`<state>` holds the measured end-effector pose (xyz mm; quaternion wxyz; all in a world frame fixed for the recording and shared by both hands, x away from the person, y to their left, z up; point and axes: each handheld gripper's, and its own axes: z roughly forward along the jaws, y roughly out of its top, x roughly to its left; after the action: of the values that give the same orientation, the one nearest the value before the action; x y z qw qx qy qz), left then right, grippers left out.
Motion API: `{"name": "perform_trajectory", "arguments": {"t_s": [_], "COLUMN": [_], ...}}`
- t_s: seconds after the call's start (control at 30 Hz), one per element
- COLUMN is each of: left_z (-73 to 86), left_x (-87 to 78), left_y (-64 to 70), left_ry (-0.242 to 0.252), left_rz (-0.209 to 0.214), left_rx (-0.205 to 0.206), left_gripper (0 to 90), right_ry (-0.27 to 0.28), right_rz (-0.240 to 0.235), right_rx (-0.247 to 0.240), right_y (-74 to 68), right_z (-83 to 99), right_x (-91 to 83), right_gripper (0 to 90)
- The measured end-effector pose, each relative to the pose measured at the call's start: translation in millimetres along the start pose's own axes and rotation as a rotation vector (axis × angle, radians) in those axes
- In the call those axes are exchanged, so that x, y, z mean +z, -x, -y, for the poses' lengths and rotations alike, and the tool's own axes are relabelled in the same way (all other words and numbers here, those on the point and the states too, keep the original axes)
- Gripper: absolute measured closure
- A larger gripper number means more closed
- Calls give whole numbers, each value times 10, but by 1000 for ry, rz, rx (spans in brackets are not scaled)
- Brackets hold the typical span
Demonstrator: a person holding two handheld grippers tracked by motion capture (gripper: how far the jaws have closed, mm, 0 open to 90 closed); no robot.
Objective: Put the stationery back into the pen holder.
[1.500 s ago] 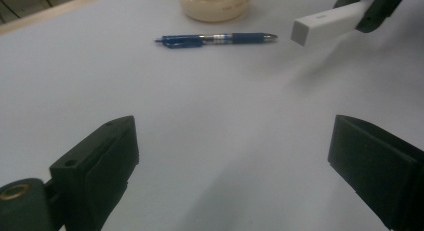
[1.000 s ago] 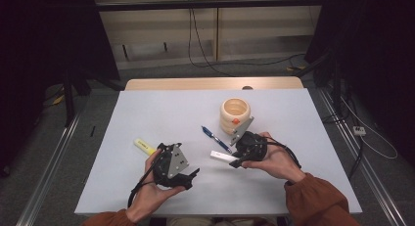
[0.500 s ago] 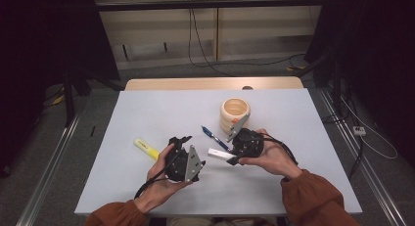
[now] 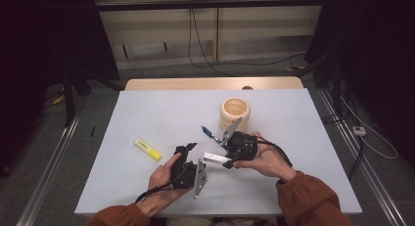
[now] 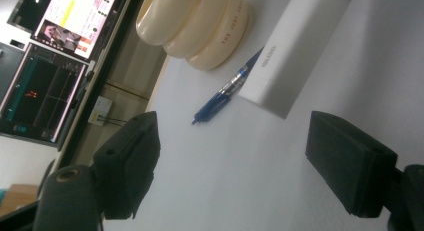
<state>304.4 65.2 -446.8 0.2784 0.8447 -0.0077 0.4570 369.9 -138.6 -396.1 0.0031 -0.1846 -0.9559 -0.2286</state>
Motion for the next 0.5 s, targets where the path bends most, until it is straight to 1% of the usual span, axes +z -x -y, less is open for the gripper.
{"name": "perform_trajectory", "arguments": {"t_s": [0.03,0.1,0.13,0.17,0.2,0.23,0.27,0.3,0.33,0.37,0.4,0.43,0.47,0.5], "left_z": [-3,-20,-22,-31,-33,-41,-40,-44,-50,-50,-54,-56,-61,-62], "left_x": [-2,-16,-24,-29,-33,-40,-32,-33,-39,-33,-31,-32,-32,-26], "left_y": [26,38,45,40,58,42,55,66,68,81,89,96,96,106], "left_ry": [1,-11,-10,-6,-9,-19,-18,-30,-40,-27,-24,-28,-33,-34], "left_rz": [3,-19,-23,-35,-38,-36,-37,-45,-52,-50,-53,-59,-51,-49], "left_rx": [0,30,36,56,43,81,83,94,114,107,106,110,125,127], "left_gripper": [251,268,276,286,302,341,359,354,362,375,384,392,406,424], "right_ry": [2,0,-2,1,-6,-6,-8,-10,-8,-7,-6,-8,-8,-2], "right_rz": [-2,1,-4,-7,-5,-8,-13,-12,-16,-16,-14,-17,-19,-16], "right_rx": [-5,-7,-12,-13,-15,-13,-16,-11,-15,-23,-17,-19,-16,-28], "right_y": [2,-3,-4,-7,-13,-16,-15,-19,-18,-15,-22,-23,-30,-26], "right_z": [-14,-43,-56,-68,-82,-96,-111,-129,-146,-163,-182,-200,-216,-230], "right_x": [3,15,19,31,39,48,59,68,76,84,90,94,97,104], "right_gripper": [677,677,677,677,677,677,677,677,677,677,677,677,677,677]}}
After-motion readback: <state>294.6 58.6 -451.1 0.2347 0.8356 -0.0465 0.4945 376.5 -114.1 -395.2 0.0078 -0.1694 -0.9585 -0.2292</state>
